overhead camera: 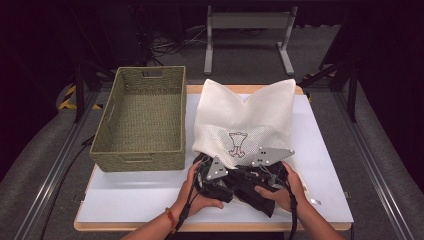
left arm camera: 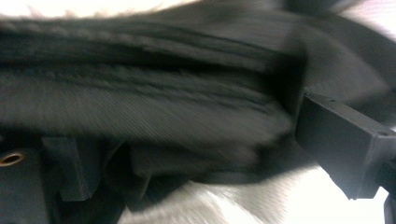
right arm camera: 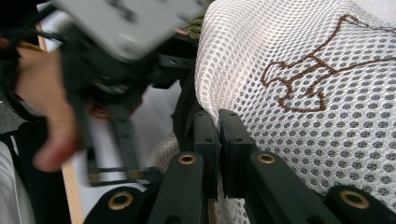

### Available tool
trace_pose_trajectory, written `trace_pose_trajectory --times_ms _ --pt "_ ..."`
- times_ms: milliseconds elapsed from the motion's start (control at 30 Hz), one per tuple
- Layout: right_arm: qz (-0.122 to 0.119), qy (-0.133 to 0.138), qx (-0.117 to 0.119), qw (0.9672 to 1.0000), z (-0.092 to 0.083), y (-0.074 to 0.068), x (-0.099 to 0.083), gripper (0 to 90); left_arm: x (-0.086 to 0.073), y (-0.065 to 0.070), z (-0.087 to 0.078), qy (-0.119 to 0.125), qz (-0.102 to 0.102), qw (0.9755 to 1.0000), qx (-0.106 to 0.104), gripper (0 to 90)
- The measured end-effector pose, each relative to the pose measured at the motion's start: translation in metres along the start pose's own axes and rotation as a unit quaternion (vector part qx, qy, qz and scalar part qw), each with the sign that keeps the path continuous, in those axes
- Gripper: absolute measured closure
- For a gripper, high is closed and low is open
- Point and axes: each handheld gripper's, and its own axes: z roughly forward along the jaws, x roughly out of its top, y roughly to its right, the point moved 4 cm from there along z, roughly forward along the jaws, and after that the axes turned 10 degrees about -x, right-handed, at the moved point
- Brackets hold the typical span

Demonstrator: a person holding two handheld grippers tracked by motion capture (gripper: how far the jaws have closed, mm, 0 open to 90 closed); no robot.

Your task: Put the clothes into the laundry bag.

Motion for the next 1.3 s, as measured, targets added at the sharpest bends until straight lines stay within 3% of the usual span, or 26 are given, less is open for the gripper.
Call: trace_pose_trajectory --times_ms 67,167,200,333,367,400,500,633,667,767,833,1000,1067,1100,1200,1267,1300 --pt "0.003 -0.002 0.006 1.0 0.001 0.0 -0.001 86.7 -0.001 -0.006 0.009 0.002 -0.018 0.9998 0.002 10.7" --pt "0.001 -0.006 0.003 1.0 0.002 -0.001 -0.002 86.8 0.003 -0.009 0.015 -0.004 -0.014 0.9996 0.023 16.3" --pt "0.003 -0.007 0.004 1.0 0.002 0.0 -0.002 86.9 0.004 -0.01 0.016 -0.009 -0.018 0.9994 0.03 21.5" --pt "0.011 -0.01 0.007 0.9999 0.002 0.0 -0.003 87.0 0.006 -0.014 0.019 -0.023 -0.002 0.999 0.038 42.4" --pt "0.01 -0.01 0.006 0.9999 0.002 0.001 -0.004 86.9 0.007 -0.016 0.019 -0.024 0.003 0.999 0.037 42.4" --pt "0.014 -0.011 0.006 0.9998 0.002 0.002 -0.004 86.9 0.008 -0.016 0.019 -0.024 0.007 0.9989 0.04 51.0" --pt "0.026 -0.002 0.013 0.9996 -0.002 0.004 -0.002 87.1 0.012 -0.015 0.012 -0.005 0.022 0.9989 0.041 70.2" --pt "0.025 0.016 0.022 0.9993 -0.008 0.0 0.004 87.2 0.017 -0.01 0.0 0.018 0.032 0.9982 0.046 72.6" --pt "0.025 0.021 0.027 0.9991 -0.01 -0.001 0.006 87.2 0.022 -0.004 -0.009 0.031 0.049 0.9968 0.055 73.0" --pt "0.026 0.035 0.036 0.9984 -0.015 -0.004 0.011 87.2 0.029 -0.001 -0.018 0.046 0.06 0.9953 0.06 73.4" --pt "0.031 0.05 0.044 0.9973 -0.021 -0.006 0.018 87.2 0.034 -0.002 -0.023 0.06 0.067 0.9935 0.071 73.8" --pt "0.037 0.079 0.042 0.9953 -0.037 -0.006 0.029 87.5 0.05 -0.003 -0.038 0.114 0.06 0.9875 0.091 75.1" --pt "0.038 0.083 0.042 0.995 -0.04 -0.006 0.03 87.5 0.051 -0.002 -0.039 0.116 0.064 0.9864 0.097 75.1" --pt "0.038 0.086 0.043 0.9946 -0.043 -0.005 0.03 87.5 0.053 -0.003 -0.041 0.115 0.075 0.9847 0.107 75.1" --pt "0.034 0.085 0.032 0.9953 -0.046 -0.003 0.03 87.6 0.049 -0.014 -0.034 0.115 0.055 0.9856 0.111 75.0" --pt "0.035 0.067 0.017 0.997 -0.038 0.0 0.024 87.6 0.043 -0.025 -0.023 0.101 0.045 0.9867 0.12 74.6" --pt "0.031 0.057 0.01 0.9978 -0.035 0.001 0.022 87.6 0.039 -0.031 -0.016 0.094 0.029 0.9879 0.12 74.5"
